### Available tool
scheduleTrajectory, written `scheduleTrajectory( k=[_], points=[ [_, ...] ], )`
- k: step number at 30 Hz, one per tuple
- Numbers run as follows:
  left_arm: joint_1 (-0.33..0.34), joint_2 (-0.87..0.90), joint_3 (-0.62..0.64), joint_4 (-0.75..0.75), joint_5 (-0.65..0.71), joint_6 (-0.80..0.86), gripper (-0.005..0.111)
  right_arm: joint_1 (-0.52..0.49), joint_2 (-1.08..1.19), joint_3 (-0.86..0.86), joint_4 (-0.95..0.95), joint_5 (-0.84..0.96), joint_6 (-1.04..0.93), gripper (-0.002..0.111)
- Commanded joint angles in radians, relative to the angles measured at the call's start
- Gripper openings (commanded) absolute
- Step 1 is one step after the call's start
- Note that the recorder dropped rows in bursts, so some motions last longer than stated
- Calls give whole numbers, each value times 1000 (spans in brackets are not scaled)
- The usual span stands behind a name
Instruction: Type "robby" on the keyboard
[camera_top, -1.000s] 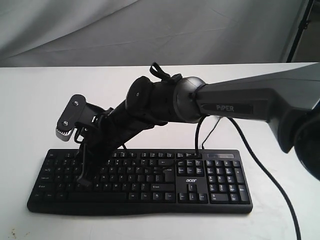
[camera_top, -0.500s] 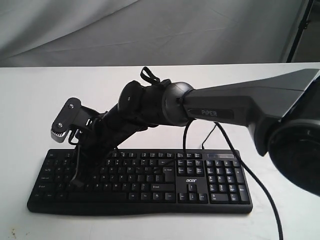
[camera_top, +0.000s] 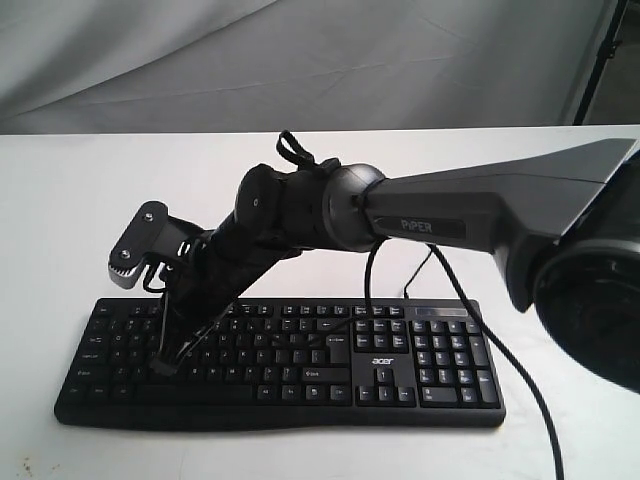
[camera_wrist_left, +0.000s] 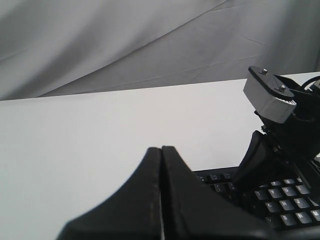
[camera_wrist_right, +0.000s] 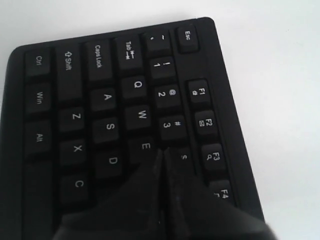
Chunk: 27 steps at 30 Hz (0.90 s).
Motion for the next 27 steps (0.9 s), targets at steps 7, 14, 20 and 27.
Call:
scheduleTrajectory(
  k=[7, 14, 20, 27],
  points=[
    [-6, -3, 4, 5, -5, -3, 0, 2, -2, -6, -6, 24, 4, 0],
    [-6, -3, 4, 5, -5, -3, 0, 12, -2, -6, -18, 24, 4, 0],
    [-6, -3, 4, 5, -5, -3, 0, 12, -2, -6, -25, 23, 4, 0],
    [-6, -3, 4, 5, -5, -3, 0, 12, -2, -6, -32, 35, 4, 0]
  ],
)
